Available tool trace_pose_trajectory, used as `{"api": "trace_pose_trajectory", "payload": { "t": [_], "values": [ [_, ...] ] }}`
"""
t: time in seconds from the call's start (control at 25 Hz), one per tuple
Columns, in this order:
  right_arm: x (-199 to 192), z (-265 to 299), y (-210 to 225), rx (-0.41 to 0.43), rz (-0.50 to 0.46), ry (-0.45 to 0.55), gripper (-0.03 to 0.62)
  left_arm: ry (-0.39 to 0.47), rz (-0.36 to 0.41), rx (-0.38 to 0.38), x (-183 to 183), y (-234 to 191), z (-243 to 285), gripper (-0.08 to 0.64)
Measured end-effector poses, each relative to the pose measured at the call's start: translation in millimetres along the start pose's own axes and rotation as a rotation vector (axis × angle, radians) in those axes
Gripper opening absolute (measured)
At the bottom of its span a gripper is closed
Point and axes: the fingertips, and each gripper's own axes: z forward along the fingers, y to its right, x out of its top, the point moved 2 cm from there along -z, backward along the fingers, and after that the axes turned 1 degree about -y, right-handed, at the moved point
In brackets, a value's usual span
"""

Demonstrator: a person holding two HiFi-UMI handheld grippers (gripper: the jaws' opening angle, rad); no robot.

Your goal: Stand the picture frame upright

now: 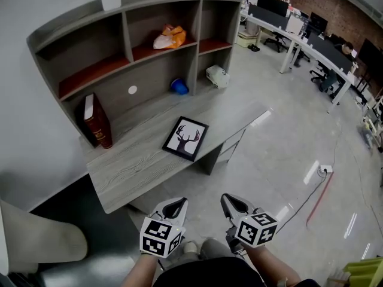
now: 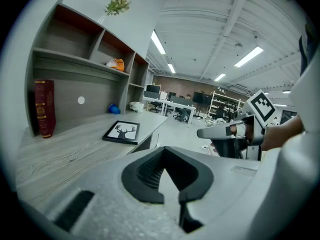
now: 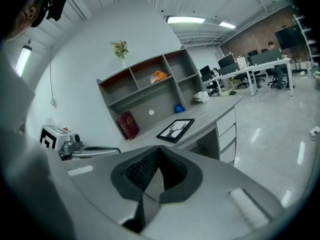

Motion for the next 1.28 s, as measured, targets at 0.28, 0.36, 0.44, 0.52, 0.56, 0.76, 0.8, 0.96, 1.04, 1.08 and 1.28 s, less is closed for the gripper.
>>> {"api": "trace_pose_trajectory", "payload": {
  "t": [0.28,0.36,0.44,0.52,0.56,0.76,0.8,0.96,1.04,1.08,1.28],
  "values": [
    [13,23,11,-0.013,-0.004,-0.009,0.0,0.012,-0.02,0.014,9,-22,14,-0.003],
    [16,34,17,-0.01,-0.004,-0.017,0.0,0.006,-0.014,0.036,12,-32,21,-0.003],
    [21,46,24,0.0,-0.004,-0.025,0.0,-0.003,-0.009,0.053,16,-41,31,-0.003],
    [28,58,32,0.013,-0.006,-0.039,0.0,-0.008,-0.006,0.071,23,-49,41,-0.003],
    [32,64,35,0.021,-0.007,-0.047,0.0,-0.007,-0.006,0.078,28,-52,46,-0.003],
    [47,94,42,0.068,-0.016,-0.083,0.0,-0.011,-0.002,0.121,47,-72,72,-0.003],
    [50,98,45,0.074,-0.018,-0.089,0.0,-0.015,0.001,0.138,50,-76,77,-0.003],
    [60,114,59,0.085,-0.023,-0.108,0.0,-0.035,0.026,0.19,56,-87,93,-0.003],
    [63,120,65,0.093,-0.026,-0.121,0.0,-0.026,0.015,0.204,61,-90,100,0.0],
    [64,123,68,0.099,-0.03,-0.128,0.0,-0.02,0.008,0.207,64,-92,103,0.002],
    [78,135,81,0.13,-0.044,-0.144,0.0,-0.025,0.001,0.215,75,-96,120,0.0]
  ]
}}
